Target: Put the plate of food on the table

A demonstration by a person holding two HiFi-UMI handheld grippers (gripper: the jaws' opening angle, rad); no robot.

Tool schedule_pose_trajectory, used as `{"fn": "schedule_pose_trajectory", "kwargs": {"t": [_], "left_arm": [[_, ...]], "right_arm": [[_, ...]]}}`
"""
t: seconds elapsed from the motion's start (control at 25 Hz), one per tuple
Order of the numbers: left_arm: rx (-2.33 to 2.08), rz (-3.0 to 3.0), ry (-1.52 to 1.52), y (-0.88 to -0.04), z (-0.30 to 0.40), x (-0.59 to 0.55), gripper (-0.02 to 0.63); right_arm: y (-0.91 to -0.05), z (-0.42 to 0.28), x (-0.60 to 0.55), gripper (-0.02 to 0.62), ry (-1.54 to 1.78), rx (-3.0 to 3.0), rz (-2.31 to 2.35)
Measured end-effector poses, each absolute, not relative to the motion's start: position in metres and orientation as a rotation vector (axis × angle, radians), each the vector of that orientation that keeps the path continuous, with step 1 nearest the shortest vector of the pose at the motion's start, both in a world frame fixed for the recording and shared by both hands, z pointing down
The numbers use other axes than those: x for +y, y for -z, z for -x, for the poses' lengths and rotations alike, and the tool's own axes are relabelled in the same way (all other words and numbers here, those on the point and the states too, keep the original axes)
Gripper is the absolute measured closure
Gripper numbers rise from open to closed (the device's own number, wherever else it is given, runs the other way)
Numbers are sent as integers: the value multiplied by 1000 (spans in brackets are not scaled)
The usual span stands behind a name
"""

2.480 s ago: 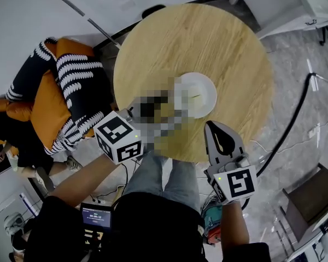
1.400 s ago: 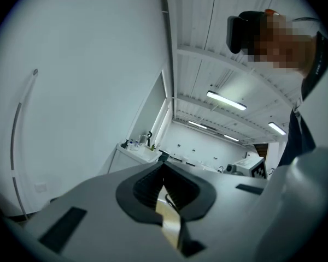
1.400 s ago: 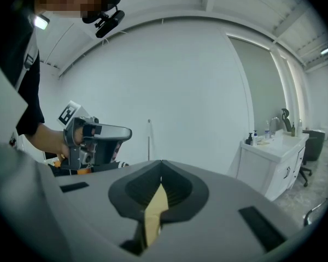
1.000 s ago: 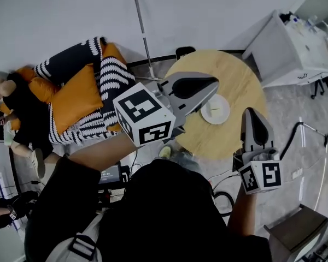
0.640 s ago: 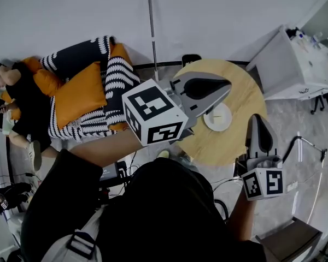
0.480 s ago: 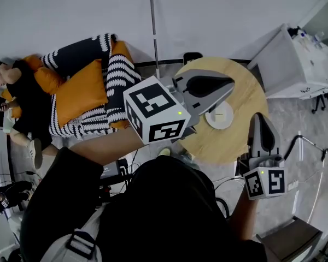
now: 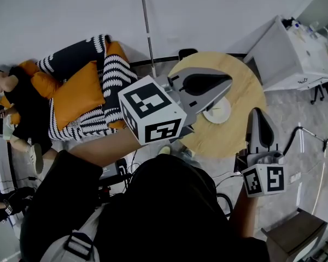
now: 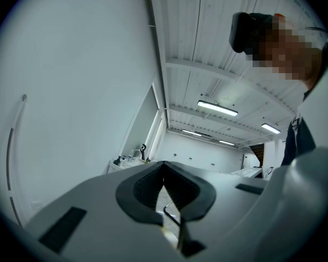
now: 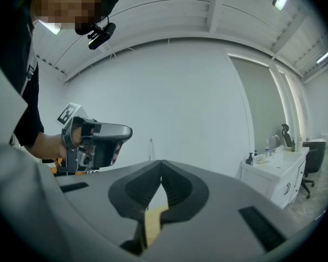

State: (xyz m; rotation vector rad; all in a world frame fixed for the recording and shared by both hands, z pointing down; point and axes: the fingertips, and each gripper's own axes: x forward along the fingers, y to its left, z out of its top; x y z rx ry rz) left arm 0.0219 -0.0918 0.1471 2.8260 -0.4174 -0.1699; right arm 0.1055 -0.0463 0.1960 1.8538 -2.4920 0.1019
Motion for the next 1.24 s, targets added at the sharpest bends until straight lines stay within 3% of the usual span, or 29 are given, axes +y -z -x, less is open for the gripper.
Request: {"fn": "schedule_pose_trajectory", "kwargs": {"t": [1.24], "left_arm": [[-397,-2812,165,-144,-36,-74,601]], "right_arm": [[-192,-115,-32,586,-102,-2485,-1875]]}}
